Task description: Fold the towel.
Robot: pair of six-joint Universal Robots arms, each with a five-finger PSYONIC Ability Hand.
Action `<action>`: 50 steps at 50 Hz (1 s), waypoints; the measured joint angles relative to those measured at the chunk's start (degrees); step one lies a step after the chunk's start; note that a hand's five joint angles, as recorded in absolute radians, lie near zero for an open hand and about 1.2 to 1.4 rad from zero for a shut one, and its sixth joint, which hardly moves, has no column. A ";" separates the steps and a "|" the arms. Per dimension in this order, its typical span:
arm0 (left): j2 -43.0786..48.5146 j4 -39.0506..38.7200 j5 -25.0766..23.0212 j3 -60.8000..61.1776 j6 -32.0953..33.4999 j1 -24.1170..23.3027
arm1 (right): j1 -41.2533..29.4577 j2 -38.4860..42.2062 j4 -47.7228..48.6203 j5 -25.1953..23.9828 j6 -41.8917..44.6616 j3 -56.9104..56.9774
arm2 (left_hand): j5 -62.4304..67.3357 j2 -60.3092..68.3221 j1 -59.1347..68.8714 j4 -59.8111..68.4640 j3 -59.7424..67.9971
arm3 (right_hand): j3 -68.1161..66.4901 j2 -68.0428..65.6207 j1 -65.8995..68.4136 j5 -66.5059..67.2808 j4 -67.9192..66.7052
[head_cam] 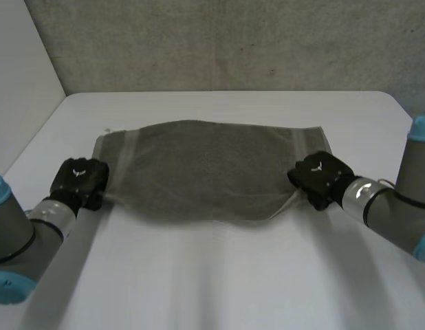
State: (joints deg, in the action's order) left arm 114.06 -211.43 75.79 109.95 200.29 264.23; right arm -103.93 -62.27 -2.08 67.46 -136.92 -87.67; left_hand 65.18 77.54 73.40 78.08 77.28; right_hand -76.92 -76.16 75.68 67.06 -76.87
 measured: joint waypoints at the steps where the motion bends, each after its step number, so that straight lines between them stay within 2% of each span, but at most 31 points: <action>1: -0.41 0.01 0.01 0.45 0.78 0.19 | 0.08 -0.43 0.18 -0.01 0.04 -0.63 | 0.00 0.00 0.00 0.00 0.00 | 0.00 0.00 0.00 0.00 0.00; 6: -6.43 1.73 0.36 2.78 4.17 1.46 | 0.42 -5.33 0.50 0.10 -0.25 -4.27 | 0.00 0.00 0.00 0.00 0.00 | 0.00 0.00 0.00 0.00 0.00; 11: -14.38 5.54 0.53 3.80 3.42 2.27 | 0.63 -11.55 -0.62 0.47 -0.69 -6.05 | 0.00 0.00 0.00 0.00 0.00 | 0.00 0.00 0.00 0.00 0.00; 18: -27.97 12.35 0.34 4.56 -3.04 4.39 | 4.06 -23.50 -7.30 -0.17 -0.83 -6.36 | 0.00 0.00 0.00 0.00 0.00 | 0.00 0.00 0.00 0.00 0.00; 22: -32.97 14.51 -0.35 4.58 -7.21 5.37 | 6.02 -27.38 -12.15 -2.00 -0.75 -4.70 | 0.00 0.00 0.00 0.01 0.00 | 0.00 0.00 0.00 0.00 0.00; 28: -35.90 15.68 -3.30 5.14 -10.86 5.81 | 8.42 -28.74 -17.09 -5.69 -0.24 -2.12 | 0.00 0.03 0.00 0.01 0.01 | 0.00 0.00 0.00 0.01 -0.04; 34: -32.18 15.09 -5.78 5.62 -11.31 5.83 | 10.10 -24.86 -17.90 -7.14 1.26 -0.40 | -0.05 0.07 0.00 0.01 0.01 | 0.00 0.00 0.01 0.01 -0.09; 44: -13.38 10.02 -6.33 -1.32 -10.63 4.22 | 8.92 -8.72 -15.64 -6.03 3.12 8.42 | -0.05 0.08 0.00 0.01 0.05 | 0.00 0.00 0.01 0.01 -0.20; 50: -0.41 5.90 -5.61 -10.71 -10.70 1.77 | 6.40 2.13 -13.72 -2.10 2.25 17.23 | -0.05 0.08 0.00 0.02 0.05 | 0.00 0.00 0.01 0.01 -0.20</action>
State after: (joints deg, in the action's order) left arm 113.65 -205.53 70.18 99.24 189.59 266.00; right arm -97.53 -60.14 -15.80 65.36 -134.66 -70.44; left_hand 65.14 77.63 73.40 78.10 77.33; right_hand -76.92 -76.16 75.69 67.07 -77.08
